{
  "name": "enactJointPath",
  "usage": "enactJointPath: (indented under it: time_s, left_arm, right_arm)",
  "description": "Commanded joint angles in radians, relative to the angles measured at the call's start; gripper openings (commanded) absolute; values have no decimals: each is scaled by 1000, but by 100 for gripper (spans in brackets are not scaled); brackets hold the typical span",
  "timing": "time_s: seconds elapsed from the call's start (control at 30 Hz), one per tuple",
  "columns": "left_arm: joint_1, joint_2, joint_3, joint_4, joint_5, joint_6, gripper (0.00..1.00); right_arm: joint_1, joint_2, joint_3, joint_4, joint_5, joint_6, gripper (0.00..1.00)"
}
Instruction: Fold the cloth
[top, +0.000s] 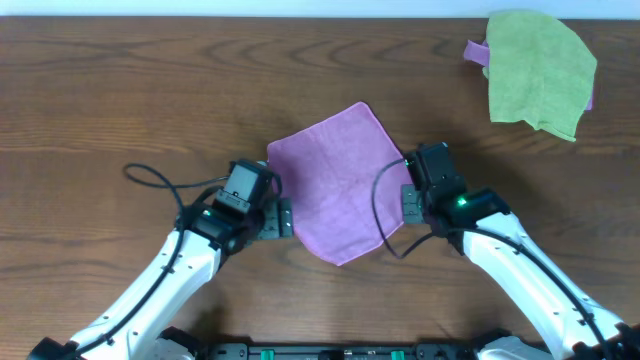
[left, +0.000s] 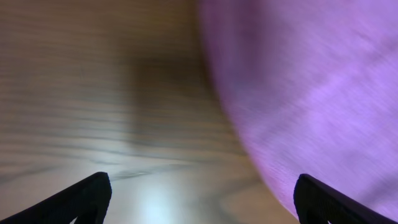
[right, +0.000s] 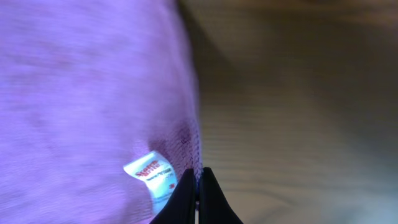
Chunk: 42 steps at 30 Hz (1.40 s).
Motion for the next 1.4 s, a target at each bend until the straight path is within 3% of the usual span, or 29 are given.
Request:
enactJointPath:
  time_s: [0.0, 0.1, 0.17, 0.33, 0.6, 0.63, 0.77, 0.83, 0.87, 0.97, 1.03, 1.07, 1.1, 1.13, 1.3, 1.37]
  left_arm:
    - [38, 5, 65, -14, -90, -69, 95]
    - [39, 5, 81, -14, -90, -69, 95]
    - [38, 5, 83, -14, -90, -69, 95]
    - [38, 5, 83, 36, -34, -43, 95]
    - [39, 5, 83, 49, -16, -20, 95]
    - [39, 5, 83, 49, -16, -20, 95]
    - [39, 5, 83, 39, -16, -20, 95]
    - [39, 5, 83, 31, -16, -20, 95]
    - [39, 5, 83, 27, -17, -20, 95]
    - [39, 5, 83, 10, -44, -20, 95]
    - [39, 5, 83, 5, -58, -20, 95]
    - [39, 5, 83, 5, -58, -21, 95]
    - [39, 5, 83, 5, -58, -21, 95]
    - [39, 5, 83, 6, -58, -21, 95]
    - [39, 5, 83, 9, -59, -21, 95]
    - [39, 5, 83, 9, -59, -21, 95]
  right_arm:
    - [-7, -5, 14, 2, 113, -11, 1]
    - [-6, -5, 33, -130, 444, 296, 1]
    - [-7, -5, 35, -132, 484, 256, 2]
    - [-7, -5, 35, -64, 378, 136, 2]
    - [-10, -5, 35, -43, 367, 133, 2]
    - [-10, -5, 35, -43, 367, 133, 6]
    - [-10, -5, 35, -40, 375, 129, 73]
    - [-10, -5, 35, -28, 385, 127, 96]
    - [-10, -5, 35, -25, 365, 121, 99]
    - [-10, -5, 36, -22, 85, 105, 99]
    - [-10, -5, 35, -15, -61, 103, 88]
    - [-10, -3, 33, -1, -132, 103, 65]
    - [-10, 3, 28, 21, -181, 103, 31]
    - [-10, 13, 25, 36, -206, 103, 15]
    - [-8, 139, 25, 116, -316, 103, 2]
    - [-5, 202, 25, 145, -344, 103, 1]
